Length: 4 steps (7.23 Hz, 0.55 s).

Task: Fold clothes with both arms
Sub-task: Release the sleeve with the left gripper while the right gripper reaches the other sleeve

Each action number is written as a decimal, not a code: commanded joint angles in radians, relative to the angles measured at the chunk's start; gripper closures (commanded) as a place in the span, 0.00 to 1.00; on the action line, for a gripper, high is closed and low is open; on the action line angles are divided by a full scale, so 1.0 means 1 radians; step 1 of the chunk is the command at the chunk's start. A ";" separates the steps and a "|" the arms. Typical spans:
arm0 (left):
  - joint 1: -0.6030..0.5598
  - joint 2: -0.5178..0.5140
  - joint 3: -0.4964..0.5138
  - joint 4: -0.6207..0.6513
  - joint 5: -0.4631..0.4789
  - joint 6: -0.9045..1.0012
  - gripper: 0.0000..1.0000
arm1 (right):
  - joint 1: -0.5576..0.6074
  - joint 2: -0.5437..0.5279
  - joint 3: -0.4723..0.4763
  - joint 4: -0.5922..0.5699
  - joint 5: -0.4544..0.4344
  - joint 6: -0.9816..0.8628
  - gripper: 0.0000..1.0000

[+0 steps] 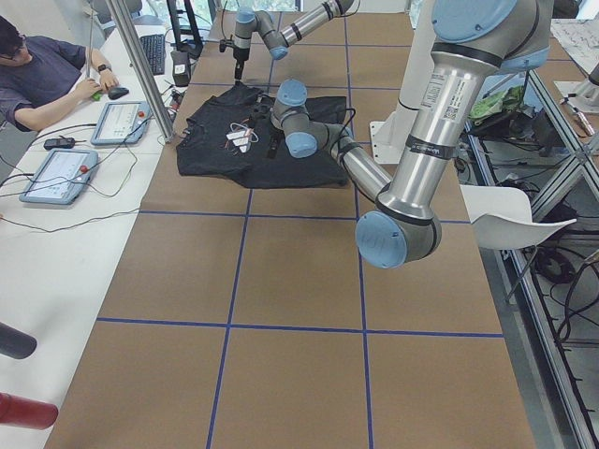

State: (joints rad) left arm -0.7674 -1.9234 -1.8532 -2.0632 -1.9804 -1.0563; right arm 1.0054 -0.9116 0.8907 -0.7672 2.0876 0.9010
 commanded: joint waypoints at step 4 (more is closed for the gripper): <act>0.000 0.001 0.000 0.000 0.002 -0.001 0.00 | -0.004 -0.003 0.001 0.000 -0.009 0.001 1.00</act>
State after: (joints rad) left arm -0.7670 -1.9223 -1.8531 -2.0632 -1.9800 -1.0567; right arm 1.0018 -0.9146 0.8905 -0.7676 2.0785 0.9018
